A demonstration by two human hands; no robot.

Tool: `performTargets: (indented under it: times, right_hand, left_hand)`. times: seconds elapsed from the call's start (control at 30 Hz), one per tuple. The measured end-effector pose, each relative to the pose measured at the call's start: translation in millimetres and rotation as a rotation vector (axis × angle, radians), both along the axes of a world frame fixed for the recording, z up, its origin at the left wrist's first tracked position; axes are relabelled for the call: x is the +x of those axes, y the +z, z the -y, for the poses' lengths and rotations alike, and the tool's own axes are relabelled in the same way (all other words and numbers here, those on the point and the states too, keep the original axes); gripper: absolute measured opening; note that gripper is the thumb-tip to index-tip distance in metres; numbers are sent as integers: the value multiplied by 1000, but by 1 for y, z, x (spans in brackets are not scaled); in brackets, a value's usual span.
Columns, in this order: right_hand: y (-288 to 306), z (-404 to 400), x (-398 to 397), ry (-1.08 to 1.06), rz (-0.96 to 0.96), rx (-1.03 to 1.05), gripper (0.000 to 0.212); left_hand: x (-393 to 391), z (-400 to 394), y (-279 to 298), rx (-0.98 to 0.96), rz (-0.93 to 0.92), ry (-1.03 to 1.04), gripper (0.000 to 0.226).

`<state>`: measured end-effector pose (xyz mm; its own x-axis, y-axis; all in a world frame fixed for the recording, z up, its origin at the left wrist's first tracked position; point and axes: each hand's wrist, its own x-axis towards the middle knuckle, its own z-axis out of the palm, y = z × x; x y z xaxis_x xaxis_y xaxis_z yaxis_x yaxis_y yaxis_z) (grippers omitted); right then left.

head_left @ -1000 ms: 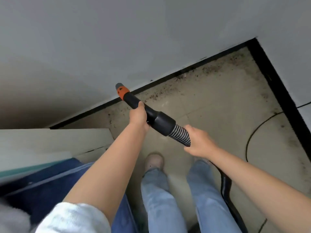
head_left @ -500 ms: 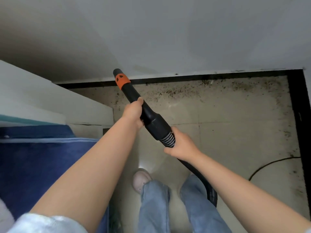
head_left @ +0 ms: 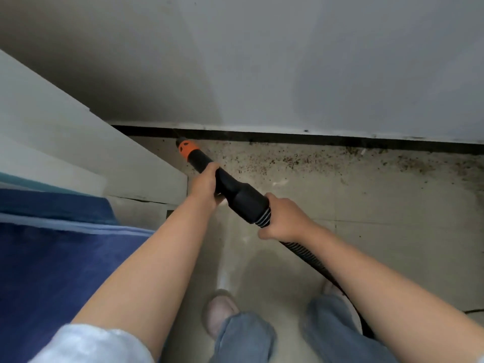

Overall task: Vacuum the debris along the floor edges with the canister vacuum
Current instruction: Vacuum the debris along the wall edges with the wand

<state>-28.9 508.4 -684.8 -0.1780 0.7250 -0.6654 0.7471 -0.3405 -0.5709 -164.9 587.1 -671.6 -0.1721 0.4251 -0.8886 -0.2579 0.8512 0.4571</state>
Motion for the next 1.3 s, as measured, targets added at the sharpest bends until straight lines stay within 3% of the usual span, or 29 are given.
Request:
performTargets:
  times: [0.2, 0.4, 0.5, 0.6, 0.7, 0.93, 1.2, 1.3]
  right_hand:
    - [-68, -44, 26, 39, -74, 16, 43]
    - [-137, -107, 22, 50, -85, 246, 69]
    - [-160, -122, 21, 78, -67, 312, 77]
    - [-173, -129, 21, 134, -29, 330, 78]
    - [-173, -133, 27, 147, -55, 206, 75]
    - [-177, -130, 50, 243, -88, 21, 61]
    - [-184, -122, 29, 244, -341, -24, 70]
    - [-190, -110, 35, 221, -360, 10, 73]
  left_hand:
    - [14, -33, -64, 111, -66, 37, 34]
    - [24, -97, -133, 377, -443, -7, 50]
    - [26, -114, -160, 440, -509, 5, 53]
    - [34, -112, -184, 445, -473, 31, 56]
    - [40, -105, -197, 420, -382, 82, 56]
    - [40, -66, -227, 341, -14, 276, 51]
    - [25, -64, -227, 434, 0, 272, 44]
    - [18, -59, -229, 369, 100, 190, 46]
